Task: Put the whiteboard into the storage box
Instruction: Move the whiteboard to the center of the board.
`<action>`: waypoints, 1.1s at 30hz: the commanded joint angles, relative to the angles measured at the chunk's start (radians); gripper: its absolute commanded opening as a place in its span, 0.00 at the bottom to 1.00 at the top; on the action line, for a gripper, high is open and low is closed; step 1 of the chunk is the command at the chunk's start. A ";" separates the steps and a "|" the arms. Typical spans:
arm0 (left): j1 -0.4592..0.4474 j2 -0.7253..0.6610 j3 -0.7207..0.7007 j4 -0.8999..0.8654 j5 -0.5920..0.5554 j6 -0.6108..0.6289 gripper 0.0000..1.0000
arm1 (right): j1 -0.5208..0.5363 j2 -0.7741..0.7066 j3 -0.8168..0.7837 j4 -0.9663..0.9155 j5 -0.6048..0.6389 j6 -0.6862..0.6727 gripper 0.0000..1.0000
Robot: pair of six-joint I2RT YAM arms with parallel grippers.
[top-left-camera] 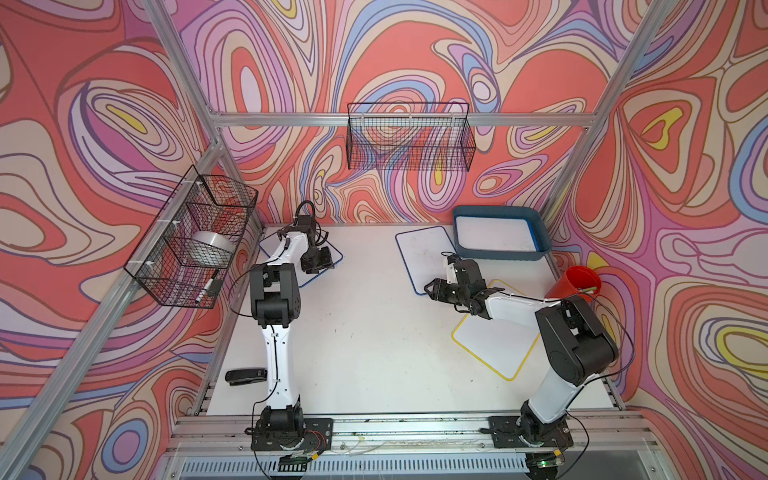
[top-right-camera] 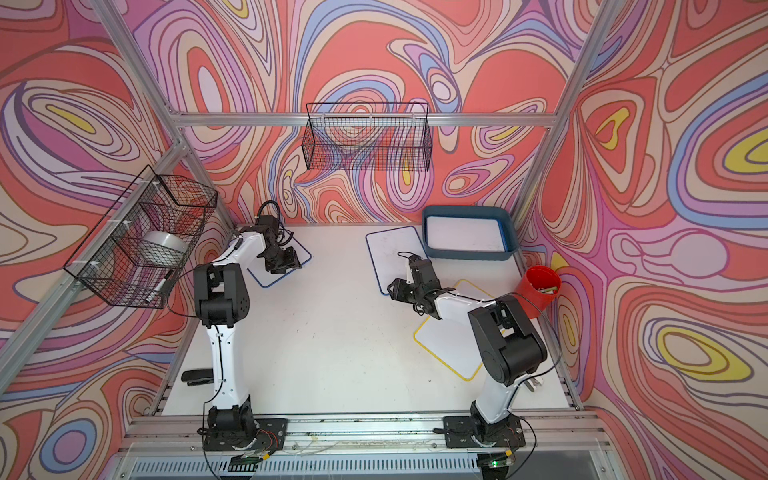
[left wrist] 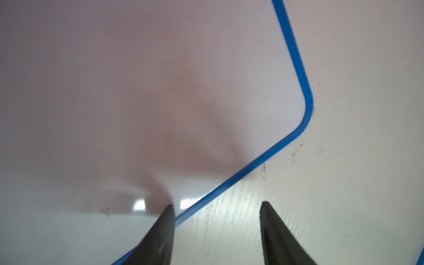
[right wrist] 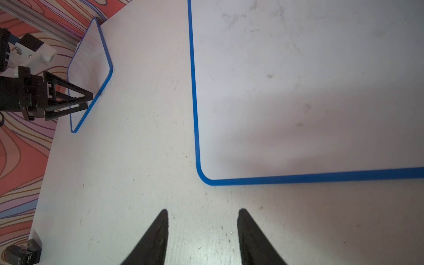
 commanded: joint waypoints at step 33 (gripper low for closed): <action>-0.496 -0.160 -0.282 0.170 0.328 -0.250 0.54 | 0.002 -0.005 0.021 -0.036 0.031 -0.014 0.51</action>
